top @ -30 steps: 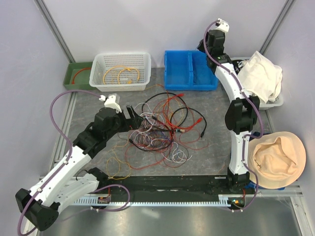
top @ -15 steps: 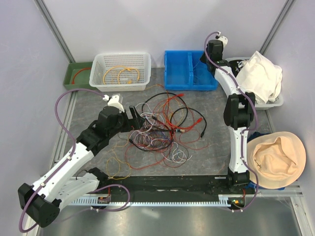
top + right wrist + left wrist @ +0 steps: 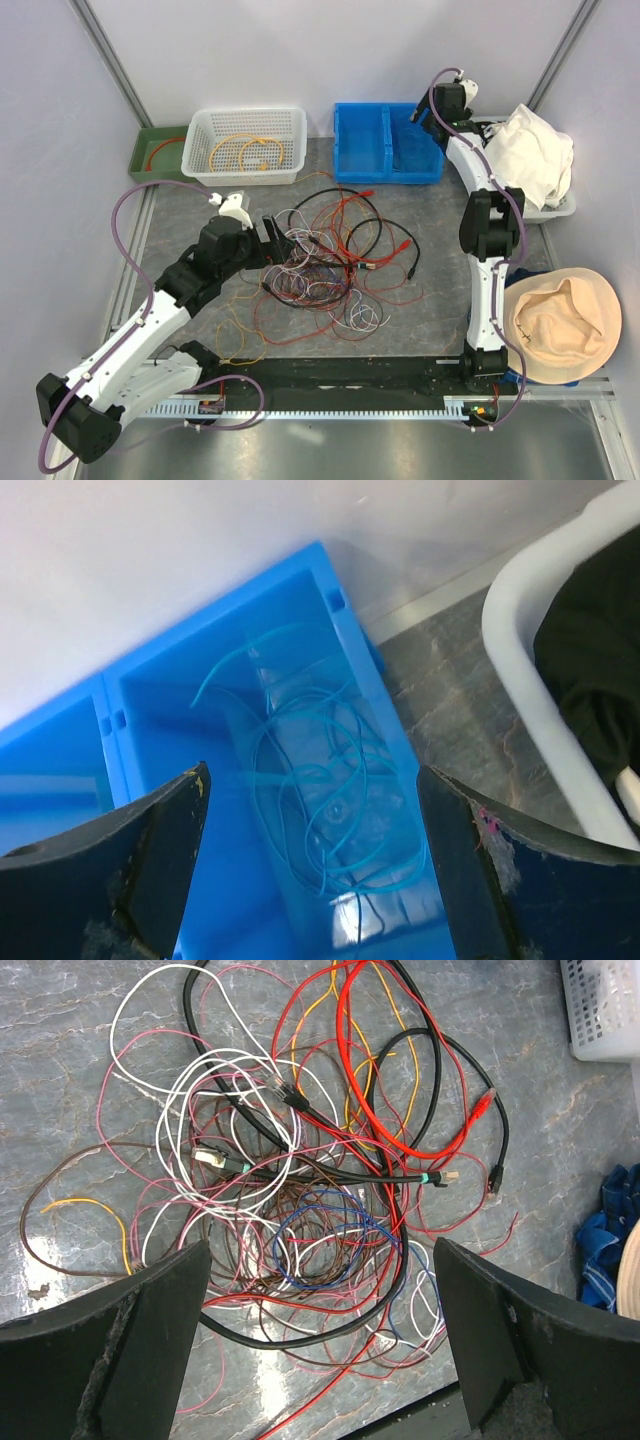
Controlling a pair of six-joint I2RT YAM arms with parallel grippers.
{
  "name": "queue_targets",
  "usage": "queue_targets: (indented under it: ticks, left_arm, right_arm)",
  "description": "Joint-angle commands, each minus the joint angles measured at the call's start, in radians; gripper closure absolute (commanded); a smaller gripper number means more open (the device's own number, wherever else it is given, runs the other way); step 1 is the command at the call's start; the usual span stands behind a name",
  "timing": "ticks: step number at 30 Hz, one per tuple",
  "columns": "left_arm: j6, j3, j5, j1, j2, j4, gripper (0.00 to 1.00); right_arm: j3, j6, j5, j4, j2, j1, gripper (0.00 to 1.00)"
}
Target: Untangle the cables
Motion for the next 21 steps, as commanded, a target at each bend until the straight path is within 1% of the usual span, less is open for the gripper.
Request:
queue_targets:
  ticks: [1, 3, 5, 6, 7, 8, 9, 10, 12, 13, 15, 16, 18, 19, 20, 21]
  left_arm:
    - [-0.018, 0.020, 0.019, 0.004, -0.028, 0.016, 0.01]
    - [-0.018, 0.019, 0.014, 0.004, -0.035, 0.017, 0.00]
    - [-0.018, 0.019, 0.010, 0.004, -0.045, 0.016, 0.01]
    - [-0.021, 0.016, 0.005, 0.004, -0.048, 0.017, 0.00]
    - [-0.021, 0.016, 0.002, 0.004, -0.051, 0.016, 0.00]
    - [-0.022, 0.017, 0.002, 0.004, -0.055, 0.016, 0.01]
    - [-0.024, 0.014, 0.002, 0.004, -0.056, 0.017, 0.00]
    - [-0.027, 0.016, 0.000, 0.004, -0.056, 0.017, 0.00]
    - [-0.030, 0.010, 0.013, 0.004, -0.061, 0.016, 0.00]
    - [-0.037, 0.008, 0.014, 0.004, -0.064, 0.017, 0.01]
    - [-0.044, -0.001, 0.023, 0.004, -0.074, 0.022, 0.00]
    - [-0.050, -0.006, 0.028, 0.005, -0.079, 0.032, 0.00]
    - [-0.050, -0.024, 0.043, 0.005, -0.090, 0.045, 0.01]
    - [-0.057, -0.029, 0.049, 0.005, -0.090, 0.055, 0.00]
    - [-0.061, -0.035, 0.059, 0.005, -0.090, 0.063, 0.01]
    - [-0.065, -0.045, 0.077, 0.005, -0.085, 0.069, 0.01]
  right_arm:
    - [-0.057, 0.001, 0.044, -0.009, -0.144, 0.042, 0.08]
    - [-0.107, 0.001, 0.056, 0.014, -0.198, 0.062, 0.08]
    - [-0.224, 0.001, 0.059, 0.049, -0.302, 0.106, 0.08]
    - [-0.273, 0.003, 0.064, 0.103, -0.345, 0.123, 0.08]
    - [-0.380, 0.006, 0.065, 0.135, -0.434, 0.160, 0.08]
    - [-0.432, 0.012, 0.070, 0.167, -0.476, 0.178, 0.07]
    - [-0.483, 0.018, 0.073, 0.245, -0.517, 0.197, 0.07]
    - [-0.567, 0.020, 0.070, 0.279, -0.590, 0.227, 0.07]
    - [-0.620, 0.035, 0.076, 0.315, -0.651, 0.261, 0.06]
    - [-0.659, 0.037, 0.077, 0.313, -0.704, 0.295, 0.06]
    - [-0.722, 0.040, 0.079, 0.322, -0.761, 0.335, 0.06]
    - [-0.815, 0.035, 0.068, 0.351, -0.825, 0.376, 0.06]
    - [-0.928, 0.028, 0.045, 0.416, -0.890, 0.418, 0.07]
    - [-1.038, 0.021, 0.033, 0.436, -0.940, 0.456, 0.07]
    - [-1.087, 0.020, 0.004, 0.451, -0.961, 0.474, 0.09]
    - [-1.133, 0.020, 0.008, 0.457, -0.976, 0.493, 0.09]
